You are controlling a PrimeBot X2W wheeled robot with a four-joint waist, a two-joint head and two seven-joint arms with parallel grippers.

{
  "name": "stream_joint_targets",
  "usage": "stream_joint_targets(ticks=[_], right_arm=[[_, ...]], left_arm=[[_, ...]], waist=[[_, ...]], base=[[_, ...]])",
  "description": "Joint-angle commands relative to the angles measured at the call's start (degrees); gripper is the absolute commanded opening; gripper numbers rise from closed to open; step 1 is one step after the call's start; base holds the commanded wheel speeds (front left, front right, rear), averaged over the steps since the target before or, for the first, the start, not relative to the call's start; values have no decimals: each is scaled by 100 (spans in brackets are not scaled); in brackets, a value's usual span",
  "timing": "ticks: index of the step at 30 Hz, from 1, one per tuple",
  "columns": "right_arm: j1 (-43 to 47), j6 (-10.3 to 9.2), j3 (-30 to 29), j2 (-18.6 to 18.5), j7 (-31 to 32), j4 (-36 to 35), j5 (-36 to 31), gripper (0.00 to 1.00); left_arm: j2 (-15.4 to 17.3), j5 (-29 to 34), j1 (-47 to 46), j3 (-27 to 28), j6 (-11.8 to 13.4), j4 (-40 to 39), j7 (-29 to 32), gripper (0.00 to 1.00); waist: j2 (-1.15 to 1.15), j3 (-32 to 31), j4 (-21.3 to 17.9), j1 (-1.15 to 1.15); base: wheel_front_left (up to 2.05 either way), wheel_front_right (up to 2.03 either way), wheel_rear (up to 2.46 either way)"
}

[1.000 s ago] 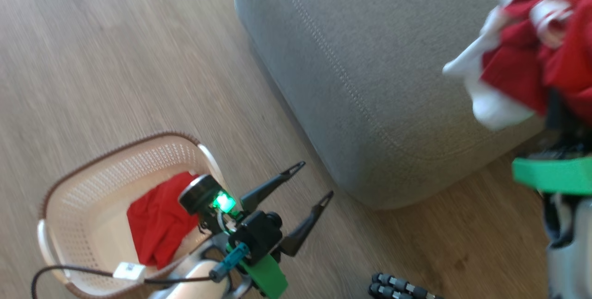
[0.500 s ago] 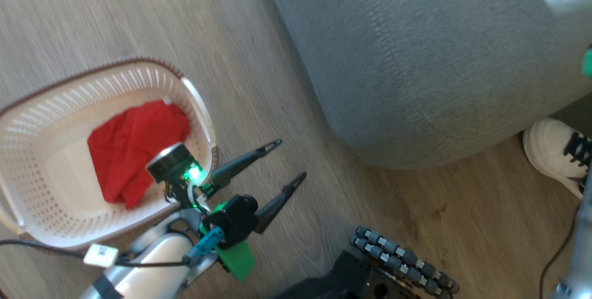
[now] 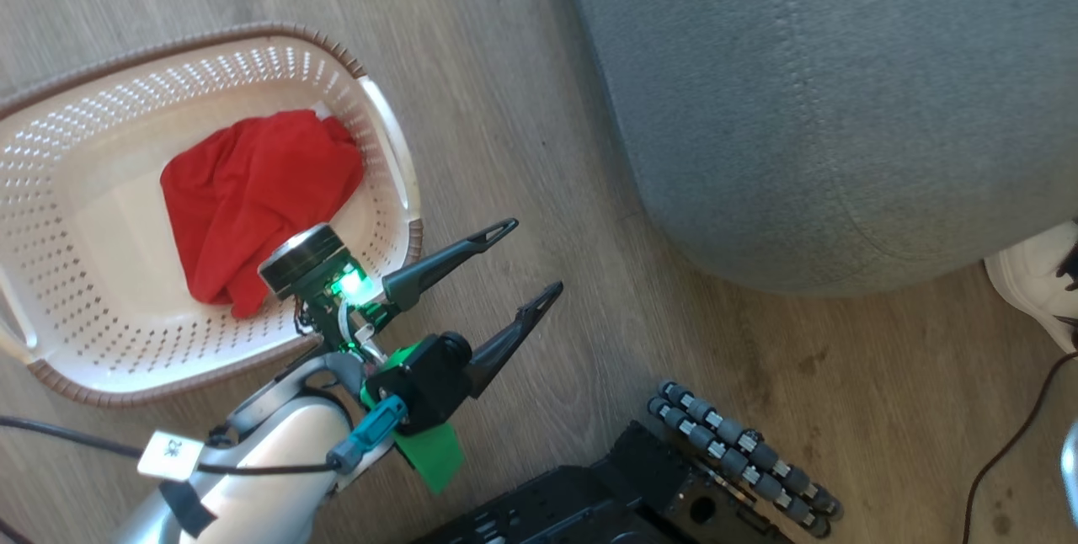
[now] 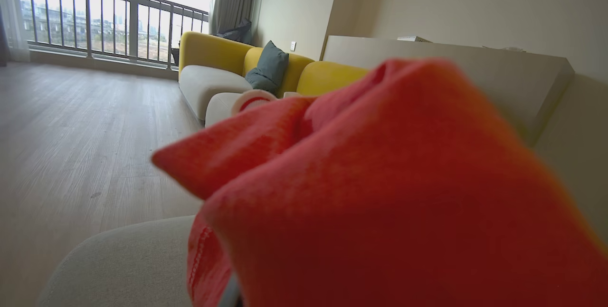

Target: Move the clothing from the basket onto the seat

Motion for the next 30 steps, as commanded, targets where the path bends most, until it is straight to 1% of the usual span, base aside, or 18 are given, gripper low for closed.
stream_joint_targets(ticks=[1, 6, 7, 11, 13, 15, 16, 20, 26, 30], right_arm=[[-229, -2, -26, -289, -36, 65, 109, 0], [-866, -2, 2, -533, -36, 1089, 467, 0], [-1100, -2, 6, -626, -36, 1530, 563, 0], [-1552, -2, -21, -810, -34, 2384, 712, 0], [-1747, -2, 49, -902, -1, 2960, 717, 0], [-1957, -2, 112, -970, 49, 3381, 795, 0], [-1957, -2, 112, -970, 49, 3381, 795, 0], [-2278, -2, 222, -1111, 153, 3997, 953, 0], [-2526, -2, 257, -1288, 395, 4676, 1179, 0], [-2605, -2, 277, -1343, 521, 5014, 1177, 0]], left_arm=[[81, 18, -48, 89, 30, -231, -27, 100], [132, 14, -144, 66, 61, -247, -27, 100], [138, 8, -184, 58, 77, -251, -27, 100], [121, -7, -238, 36, 123, -269, -27, 100], [115, -15, -256, 18, 139, -268, -27, 100], [111, -24, -274, -6, 145, -265, -27, 100], [111, -24, -274, -6, 145, -265, -27, 100], [118, -45, -296, 2, 190, -257, -27, 100], [137, -53, -329, -7, 227, -263, -27, 100], [124, -62, -372, -3, 257, -256, -27, 100]], waist=[[0, 109, 84, -1], [0, 314, 196, -1], [0, 363, 238, -1], [0, 451, 356, -1], [0, 490, 427, -1], [0, 518, 493, -1], [0, 518, 493, -1], [0, 577, 560, -1], [0, 670, 623, -1], [0, 705, 649, -1]], base=[[0, 0, 0], [0, 0, 0], [0, 0, 0], [0, 0, 0], [0, 0, 0], [0, 0, 0], [0, 0, 0], [0, 0, 0], [0, 0, 0], [0, 0, 0]])
